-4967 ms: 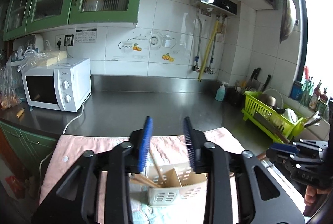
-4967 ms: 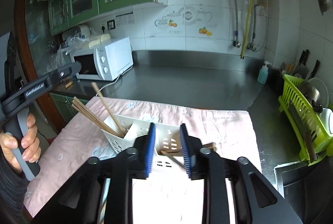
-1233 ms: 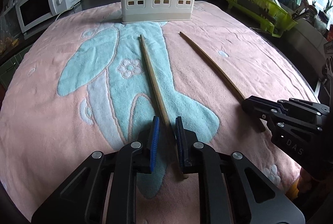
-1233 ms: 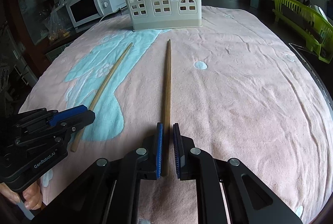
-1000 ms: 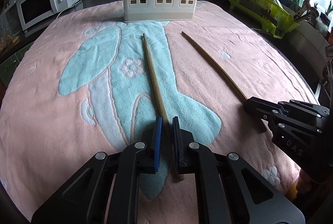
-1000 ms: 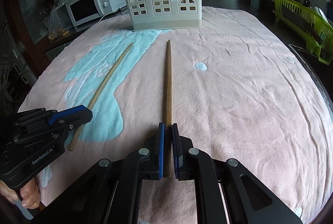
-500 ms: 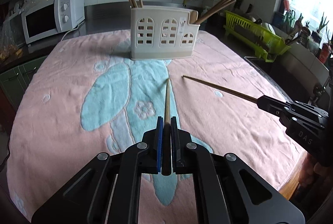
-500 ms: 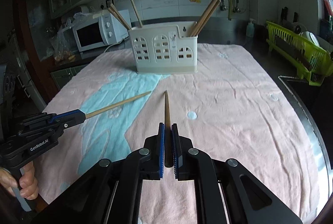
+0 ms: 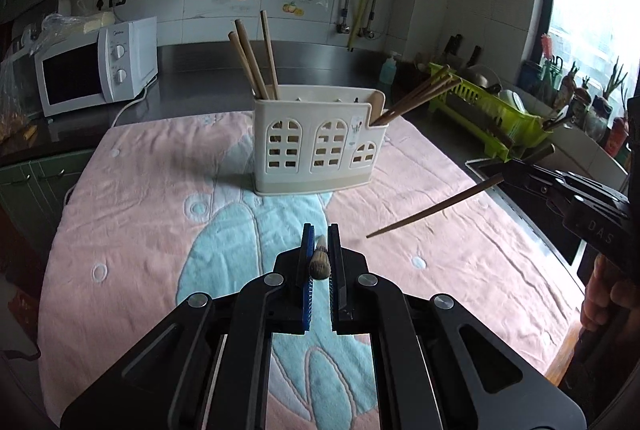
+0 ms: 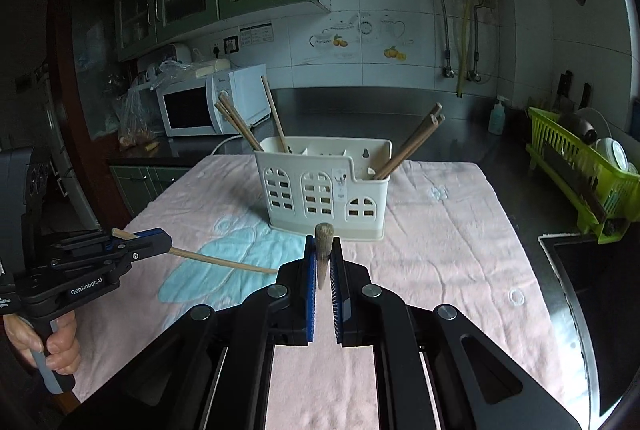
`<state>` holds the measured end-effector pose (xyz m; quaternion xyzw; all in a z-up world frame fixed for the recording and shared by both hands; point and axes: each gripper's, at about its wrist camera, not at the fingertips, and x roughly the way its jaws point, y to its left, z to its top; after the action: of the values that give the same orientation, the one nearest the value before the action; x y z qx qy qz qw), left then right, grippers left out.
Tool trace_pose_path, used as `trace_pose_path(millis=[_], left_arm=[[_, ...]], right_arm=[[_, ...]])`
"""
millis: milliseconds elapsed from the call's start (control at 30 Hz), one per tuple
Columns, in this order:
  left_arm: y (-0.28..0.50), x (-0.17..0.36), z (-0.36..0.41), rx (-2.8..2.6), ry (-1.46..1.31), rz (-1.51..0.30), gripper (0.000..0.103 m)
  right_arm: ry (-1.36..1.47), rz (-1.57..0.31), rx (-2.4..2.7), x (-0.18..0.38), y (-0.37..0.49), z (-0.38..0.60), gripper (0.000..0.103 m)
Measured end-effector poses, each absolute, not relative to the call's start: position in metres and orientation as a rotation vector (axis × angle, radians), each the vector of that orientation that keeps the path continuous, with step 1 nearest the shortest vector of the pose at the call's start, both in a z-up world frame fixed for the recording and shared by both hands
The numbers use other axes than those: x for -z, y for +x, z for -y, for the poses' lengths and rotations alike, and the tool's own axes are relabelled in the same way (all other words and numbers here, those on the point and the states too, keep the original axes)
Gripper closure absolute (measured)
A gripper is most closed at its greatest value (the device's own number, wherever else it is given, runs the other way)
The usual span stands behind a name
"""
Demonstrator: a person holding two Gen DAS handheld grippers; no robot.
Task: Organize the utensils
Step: 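Lower both chopsticks into the cream holder and open both tools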
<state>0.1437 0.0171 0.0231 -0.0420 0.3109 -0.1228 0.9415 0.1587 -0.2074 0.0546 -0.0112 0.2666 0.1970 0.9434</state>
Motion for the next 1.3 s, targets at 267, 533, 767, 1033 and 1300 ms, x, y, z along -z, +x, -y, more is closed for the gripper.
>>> trace_pose_path(millis=[267,533,767,1033,1300], left_arm=[[0.180,-0.065,-0.019,0.249,-0.067,-0.587,0.098],[0.203,-0.123,-0.016,0.251,-0.057,-0.480,0.098],[0.223,-0.187,-0.009,0.223,-0.059,-0.317,0.098],[0.270,-0.200,-0.005,0.110,-0.047,-0.258,0.098],[0.311,-0.172,-0.015,0.092,-0.082,-0.344,0.098]], right_arm=[[-0.036,-0.533,-0.465,-0.110,0.199,0.213,0.096],[-0.070,-0.505,-0.478,-0.158,0.232,0.220,0.096],[-0.090,-0.485,-0.434,-0.177,0.259,0.223,0.096],[-0.106,-0.520,-0.400,-0.166,0.296,0.219,0.096],[-0.107,-0.593,-0.419,-0.133,0.323,0.210,0.096]])
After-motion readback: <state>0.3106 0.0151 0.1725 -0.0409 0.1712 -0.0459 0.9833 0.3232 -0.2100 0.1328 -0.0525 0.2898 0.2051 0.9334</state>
